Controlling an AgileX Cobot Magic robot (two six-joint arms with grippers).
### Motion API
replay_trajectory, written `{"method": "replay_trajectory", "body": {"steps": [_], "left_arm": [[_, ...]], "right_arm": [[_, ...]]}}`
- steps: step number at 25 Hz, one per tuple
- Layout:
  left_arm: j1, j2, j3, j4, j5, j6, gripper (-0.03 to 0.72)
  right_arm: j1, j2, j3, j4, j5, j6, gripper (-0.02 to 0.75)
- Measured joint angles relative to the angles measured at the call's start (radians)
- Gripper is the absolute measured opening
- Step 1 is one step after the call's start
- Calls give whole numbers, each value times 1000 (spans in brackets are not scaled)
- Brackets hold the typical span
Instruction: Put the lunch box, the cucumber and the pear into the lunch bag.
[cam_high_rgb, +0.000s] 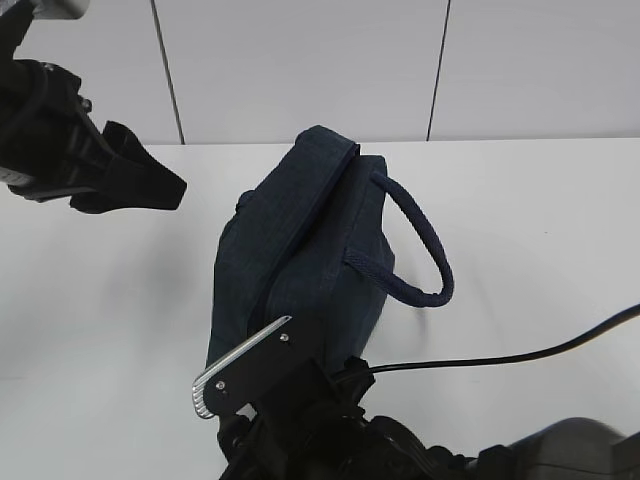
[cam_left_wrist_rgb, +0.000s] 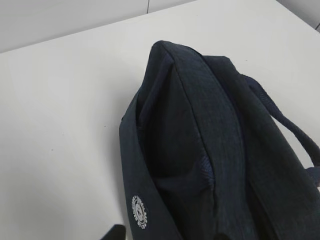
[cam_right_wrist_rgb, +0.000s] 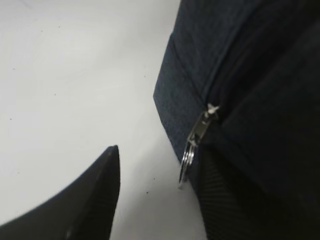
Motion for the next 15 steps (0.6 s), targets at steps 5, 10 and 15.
{"method": "replay_trajectory", "body": {"steps": [5,10,15], "left_arm": [[0,0,0,0,0,0,315],[0,0,0,0,0,0,311],[0,0,0,0,0,0,307]], "right_arm": [[0,0,0,40,-3,0,188],[0,0,0,46,-3,-15,60],[0,0,0,66,4,-38,0]]}}
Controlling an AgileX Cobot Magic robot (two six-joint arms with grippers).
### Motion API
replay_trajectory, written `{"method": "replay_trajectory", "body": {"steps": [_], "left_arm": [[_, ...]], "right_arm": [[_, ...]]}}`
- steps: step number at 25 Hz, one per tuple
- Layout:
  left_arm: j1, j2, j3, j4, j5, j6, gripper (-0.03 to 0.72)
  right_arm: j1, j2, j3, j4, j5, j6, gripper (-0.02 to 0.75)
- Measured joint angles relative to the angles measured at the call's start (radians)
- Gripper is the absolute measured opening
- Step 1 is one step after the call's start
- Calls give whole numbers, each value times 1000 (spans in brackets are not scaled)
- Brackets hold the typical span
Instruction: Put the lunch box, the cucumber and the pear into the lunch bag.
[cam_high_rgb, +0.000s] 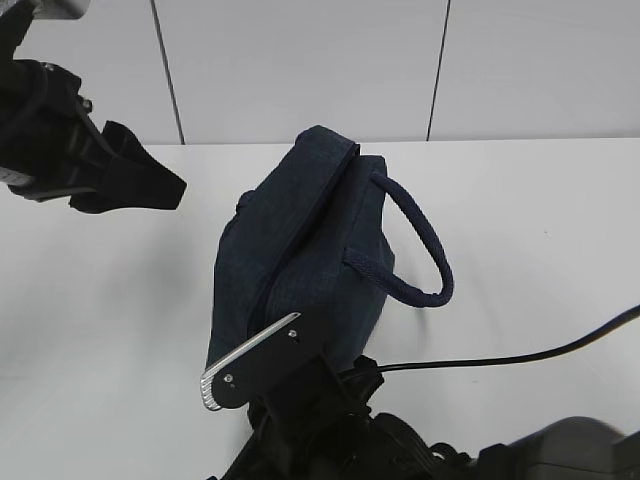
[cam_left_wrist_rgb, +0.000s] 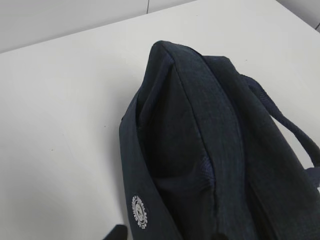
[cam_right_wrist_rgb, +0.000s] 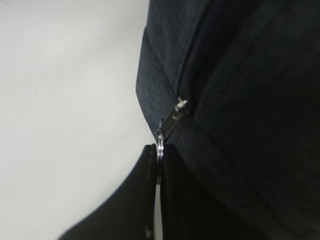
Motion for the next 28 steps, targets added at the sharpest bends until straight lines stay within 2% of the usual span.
{"method": "replay_trajectory", "body": {"steps": [6,11,13,20,28], "left_arm": [[0,0,0,4,0,4,305],[0,0,0,32,2,4,305],[0,0,0,37,2,4,305],[0,0,8,42,15,56,305],[0,-4,152,25,-74,122,305]], "right_arm": [[0,-48,0,31,56,-54,0],[0,-98,0,114,113,-153,0],[0,-140,0,187,135,-252,0],[0,-243,0,237,145,-380,0],[0,-307,-3,291,161,-495,0]]}}
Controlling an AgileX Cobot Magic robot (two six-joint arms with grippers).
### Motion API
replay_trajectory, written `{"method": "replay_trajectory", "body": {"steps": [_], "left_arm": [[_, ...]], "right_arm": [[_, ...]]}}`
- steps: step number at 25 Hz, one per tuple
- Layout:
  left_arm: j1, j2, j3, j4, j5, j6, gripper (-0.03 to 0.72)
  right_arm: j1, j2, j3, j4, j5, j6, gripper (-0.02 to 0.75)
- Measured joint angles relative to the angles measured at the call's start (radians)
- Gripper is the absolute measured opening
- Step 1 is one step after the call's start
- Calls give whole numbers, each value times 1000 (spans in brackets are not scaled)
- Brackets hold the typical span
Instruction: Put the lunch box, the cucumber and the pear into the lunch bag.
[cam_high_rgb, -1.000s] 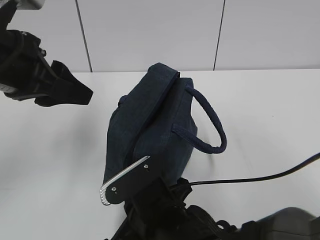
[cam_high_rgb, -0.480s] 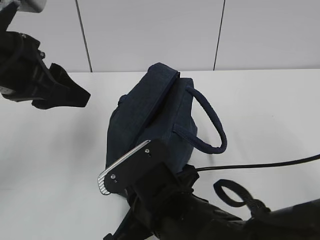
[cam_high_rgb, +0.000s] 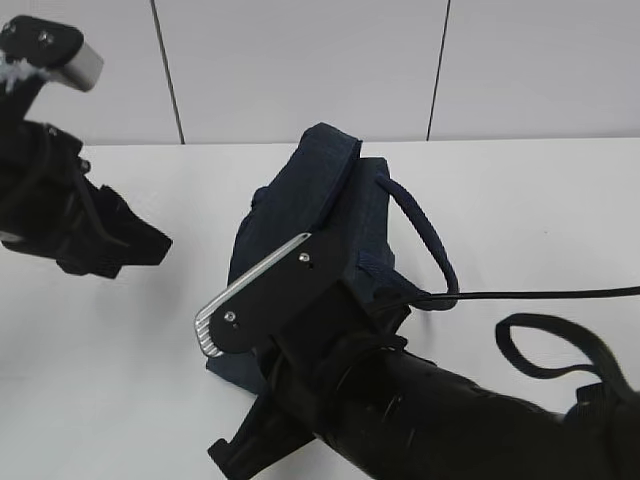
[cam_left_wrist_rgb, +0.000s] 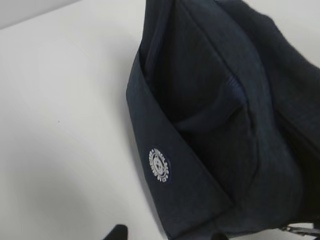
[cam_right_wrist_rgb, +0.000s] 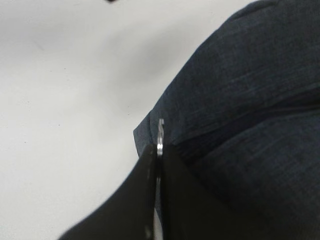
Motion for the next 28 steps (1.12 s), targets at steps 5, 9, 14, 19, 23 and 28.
{"method": "replay_trajectory", "body": {"steps": [5,9,14,19,23,28], "left_arm": [[0,0,93,-216,-51,265,305],[0,-1,149,-391,-101,516,305],[0,-1,221,-653,-139,867,305],[0,-1,247,-851,-146,1107,305],[0,-1,247,-886,-147,1179,305],[0,23,247,-913,-117,1230,305]], "right_arm": [[0,-2,-42,40,29,-76,0],[0,-2,-80,118,29,-180,0],[0,-2,-117,203,29,-273,0],[0,-2,-155,256,29,-342,0],[0,-2,-161,279,29,-361,0],[0,-2,-163,285,29,-365,0]]}}
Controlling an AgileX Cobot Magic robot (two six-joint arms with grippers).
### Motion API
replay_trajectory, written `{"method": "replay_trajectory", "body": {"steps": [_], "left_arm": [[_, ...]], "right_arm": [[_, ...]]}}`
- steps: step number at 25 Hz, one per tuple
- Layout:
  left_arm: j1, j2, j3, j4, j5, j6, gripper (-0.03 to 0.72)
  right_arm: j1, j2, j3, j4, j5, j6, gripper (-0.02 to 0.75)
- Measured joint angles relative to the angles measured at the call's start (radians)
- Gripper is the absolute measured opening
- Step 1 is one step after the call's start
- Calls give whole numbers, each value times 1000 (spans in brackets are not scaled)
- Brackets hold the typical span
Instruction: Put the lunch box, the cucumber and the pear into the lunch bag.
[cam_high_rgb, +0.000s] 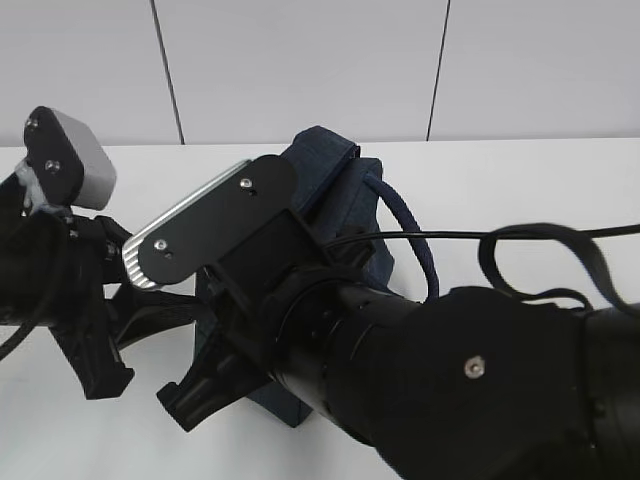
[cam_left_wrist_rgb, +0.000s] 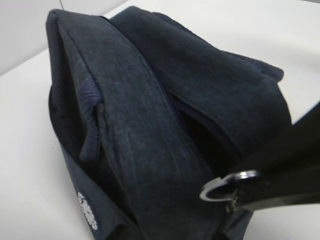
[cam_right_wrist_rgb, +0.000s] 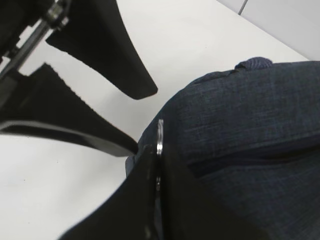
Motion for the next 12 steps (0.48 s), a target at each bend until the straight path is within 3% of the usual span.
{"method": "replay_trajectory", "body": {"steps": [8,12], "left_arm": [[0,83,0,-138,24,132,305],[0,120,-2,-170,26,153,251]], "right_arm": [[0,0,0,2,0,-2,0],[0,0,0,2,2,-2,0]]}}
